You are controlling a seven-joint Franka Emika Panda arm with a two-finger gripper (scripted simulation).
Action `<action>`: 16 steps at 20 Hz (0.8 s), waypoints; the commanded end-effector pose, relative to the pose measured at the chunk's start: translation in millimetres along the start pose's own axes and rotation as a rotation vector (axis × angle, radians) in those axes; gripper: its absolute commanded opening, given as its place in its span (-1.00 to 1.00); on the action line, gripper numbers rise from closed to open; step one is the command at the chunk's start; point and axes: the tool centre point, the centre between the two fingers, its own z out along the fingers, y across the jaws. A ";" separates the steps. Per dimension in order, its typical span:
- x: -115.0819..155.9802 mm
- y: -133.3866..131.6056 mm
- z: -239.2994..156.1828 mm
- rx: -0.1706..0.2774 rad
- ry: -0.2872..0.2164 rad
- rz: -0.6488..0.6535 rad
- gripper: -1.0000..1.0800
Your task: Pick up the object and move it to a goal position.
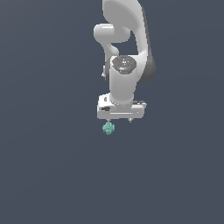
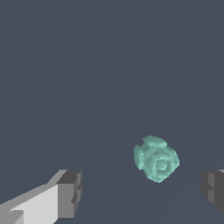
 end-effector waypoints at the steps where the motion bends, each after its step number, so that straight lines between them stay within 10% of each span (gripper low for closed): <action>1: 0.0 0.0 0.0 0.000 0.000 0.000 0.92; 16: -1.0 2.6 -1.6 -0.015 0.008 -0.056 0.92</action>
